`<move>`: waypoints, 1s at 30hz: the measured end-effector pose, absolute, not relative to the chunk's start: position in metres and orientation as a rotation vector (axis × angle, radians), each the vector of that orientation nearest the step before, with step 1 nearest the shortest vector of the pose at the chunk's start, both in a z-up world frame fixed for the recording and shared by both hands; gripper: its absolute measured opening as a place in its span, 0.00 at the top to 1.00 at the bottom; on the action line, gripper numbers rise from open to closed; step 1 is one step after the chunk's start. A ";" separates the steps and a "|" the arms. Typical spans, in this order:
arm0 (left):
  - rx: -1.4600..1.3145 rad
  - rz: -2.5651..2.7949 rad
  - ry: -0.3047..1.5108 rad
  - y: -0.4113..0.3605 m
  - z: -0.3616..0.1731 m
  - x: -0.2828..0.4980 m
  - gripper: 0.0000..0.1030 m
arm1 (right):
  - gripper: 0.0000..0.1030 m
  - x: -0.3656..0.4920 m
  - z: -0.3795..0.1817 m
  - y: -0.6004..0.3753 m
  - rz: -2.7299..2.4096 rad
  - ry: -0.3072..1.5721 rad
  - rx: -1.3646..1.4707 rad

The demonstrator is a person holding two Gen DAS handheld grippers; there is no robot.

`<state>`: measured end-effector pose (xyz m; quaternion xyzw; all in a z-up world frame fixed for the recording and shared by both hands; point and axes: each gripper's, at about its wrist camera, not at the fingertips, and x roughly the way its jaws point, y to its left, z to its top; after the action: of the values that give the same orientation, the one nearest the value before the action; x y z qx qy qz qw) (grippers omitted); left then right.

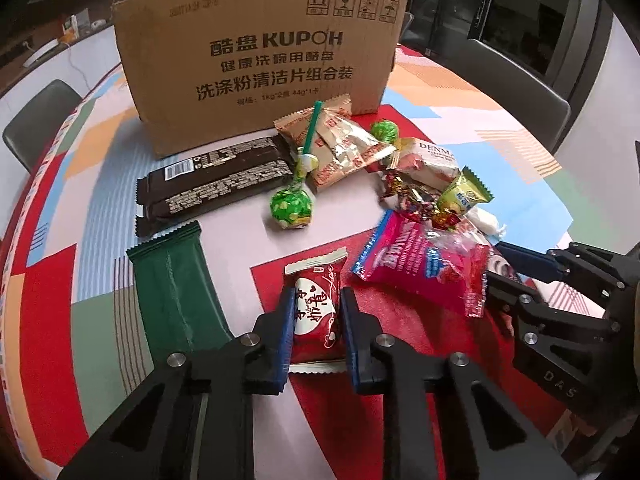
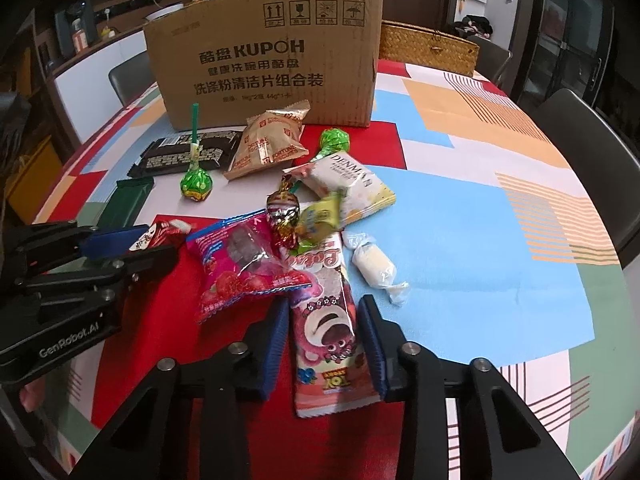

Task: Organize snacks
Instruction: 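Grasp the red-white snack packet with the left tool while the right tool grasps the pink candy packet, then carry both packets to the cardboard box and open both tools inside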

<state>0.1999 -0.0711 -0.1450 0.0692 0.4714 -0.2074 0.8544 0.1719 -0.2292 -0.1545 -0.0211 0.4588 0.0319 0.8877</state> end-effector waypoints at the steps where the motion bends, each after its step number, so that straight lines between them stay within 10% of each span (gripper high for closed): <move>1: 0.143 -0.434 0.992 -0.070 -0.144 0.198 0.78 | 0.70 0.171 -0.154 -0.229 0.067 0.954 -0.047; 30: 0.121 -0.438 0.883 -0.059 -0.091 0.121 0.78 | 0.72 0.112 -0.115 -0.217 0.107 0.889 -0.039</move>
<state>0.1209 -0.0594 -0.0911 0.0580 0.4236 -0.2103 0.8792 0.1117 -0.2169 -0.1152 -0.0188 0.4299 0.0517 0.9012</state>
